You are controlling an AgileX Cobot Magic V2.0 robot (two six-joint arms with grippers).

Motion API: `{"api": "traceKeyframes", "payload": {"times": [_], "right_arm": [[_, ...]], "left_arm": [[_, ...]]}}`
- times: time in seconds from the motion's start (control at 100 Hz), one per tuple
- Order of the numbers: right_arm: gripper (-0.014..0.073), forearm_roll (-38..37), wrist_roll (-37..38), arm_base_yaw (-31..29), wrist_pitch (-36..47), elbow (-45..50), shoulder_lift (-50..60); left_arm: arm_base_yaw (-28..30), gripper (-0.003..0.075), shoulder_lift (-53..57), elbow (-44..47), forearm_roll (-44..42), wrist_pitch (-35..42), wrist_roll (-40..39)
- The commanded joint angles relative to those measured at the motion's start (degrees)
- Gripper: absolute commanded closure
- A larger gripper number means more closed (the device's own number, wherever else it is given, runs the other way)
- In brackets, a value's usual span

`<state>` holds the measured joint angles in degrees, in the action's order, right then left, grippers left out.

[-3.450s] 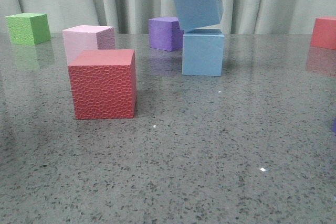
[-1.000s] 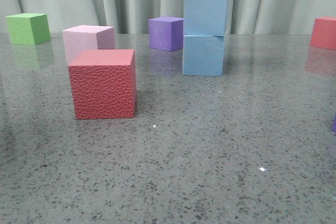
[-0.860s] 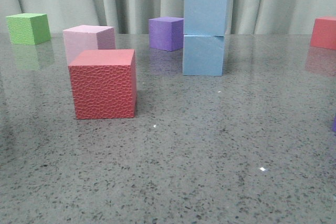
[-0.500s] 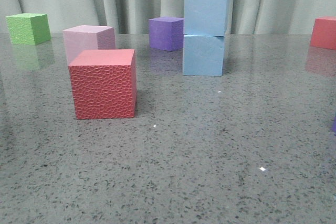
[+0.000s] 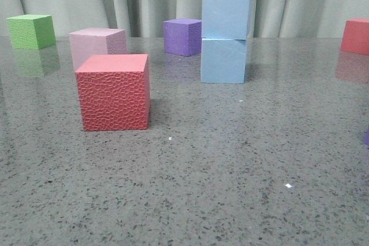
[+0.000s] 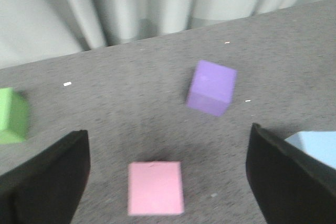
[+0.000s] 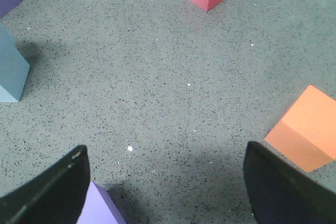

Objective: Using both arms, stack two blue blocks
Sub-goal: 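Open the left gripper and raise it off the stacked cubes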

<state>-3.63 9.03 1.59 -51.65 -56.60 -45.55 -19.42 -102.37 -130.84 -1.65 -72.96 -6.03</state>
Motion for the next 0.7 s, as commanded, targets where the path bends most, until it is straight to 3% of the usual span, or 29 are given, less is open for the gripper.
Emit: {"api": "traceKeyframes", "payload": {"times": [0.0, 0.3, 0.69], "right_arm": [[-0.0004, -0.39, -0.32, -0.30, 3.38, -1.45, 0.34], [-0.0004, -0.39, -0.32, -0.30, 3.38, -1.45, 0.34], [-0.0004, -0.39, -0.32, -0.30, 2.09, -1.45, 0.34]], "left_arm": [[1.58, 0.0141, 6.40, 1.93, -2.14, -0.25, 0.35], [7.68, 0.0141, 19.23, 18.57, -5.81, 4.00, 0.35], [8.82, 0.0141, 40.61, 51.42, -5.37, 15.66, -3.38]]}}
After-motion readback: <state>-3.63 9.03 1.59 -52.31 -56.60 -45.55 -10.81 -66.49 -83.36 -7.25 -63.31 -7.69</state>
